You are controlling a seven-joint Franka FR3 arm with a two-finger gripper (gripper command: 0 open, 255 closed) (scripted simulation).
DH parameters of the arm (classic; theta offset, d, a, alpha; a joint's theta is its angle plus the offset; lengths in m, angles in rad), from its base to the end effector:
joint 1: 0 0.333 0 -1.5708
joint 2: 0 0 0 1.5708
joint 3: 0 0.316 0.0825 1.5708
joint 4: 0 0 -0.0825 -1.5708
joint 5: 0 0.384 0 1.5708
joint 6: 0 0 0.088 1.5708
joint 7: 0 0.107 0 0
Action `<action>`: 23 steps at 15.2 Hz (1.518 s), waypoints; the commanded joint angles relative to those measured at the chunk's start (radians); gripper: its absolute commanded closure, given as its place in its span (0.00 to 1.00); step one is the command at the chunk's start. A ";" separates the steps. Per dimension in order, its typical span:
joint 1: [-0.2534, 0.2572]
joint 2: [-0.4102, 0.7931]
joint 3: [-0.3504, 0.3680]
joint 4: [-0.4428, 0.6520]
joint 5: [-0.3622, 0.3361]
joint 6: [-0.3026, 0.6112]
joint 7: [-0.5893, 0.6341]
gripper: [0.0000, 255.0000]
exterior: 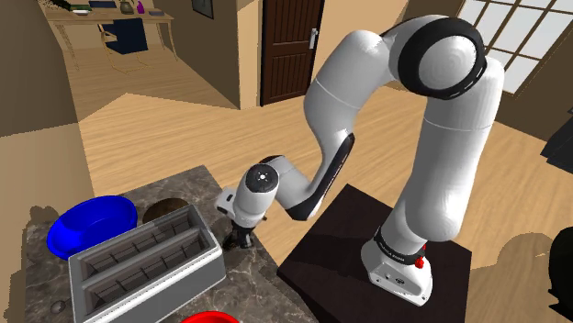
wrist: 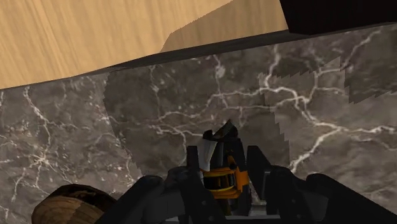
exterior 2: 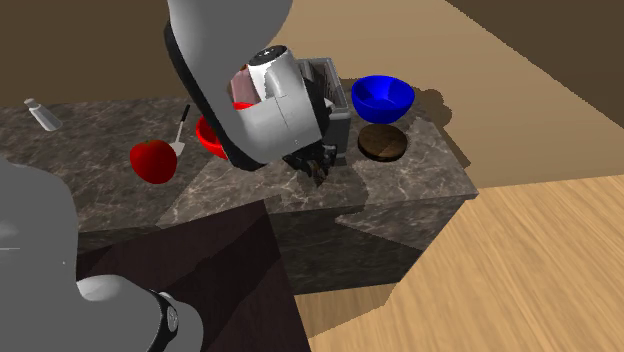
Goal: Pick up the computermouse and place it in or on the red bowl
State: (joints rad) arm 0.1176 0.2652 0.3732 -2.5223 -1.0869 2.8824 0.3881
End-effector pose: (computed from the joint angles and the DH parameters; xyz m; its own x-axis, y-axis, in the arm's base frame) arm 0.3645 0.2626 0.1892 0.4174 0.9020 0.1103 0.8660 -0.4317 0.2525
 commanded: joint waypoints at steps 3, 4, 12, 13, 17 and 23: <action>-0.042 -0.070 0.060 -0.034 0.143 -0.014 -0.121 1.00; -0.052 -0.088 0.075 -0.042 0.181 -0.018 -0.153 1.00; -0.106 -0.234 0.178 -0.088 0.514 -0.061 -0.421 1.00; -0.106 -0.252 0.185 -0.092 0.556 -0.069 -0.454 1.00; -0.089 -0.323 0.192 -0.099 0.709 -0.107 -0.575 1.00; -0.027 -0.310 0.278 -0.063 0.671 -0.166 -0.401 1.00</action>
State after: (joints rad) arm 0.0758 -0.0500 0.6301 -2.5948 -0.4056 2.7302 -0.0563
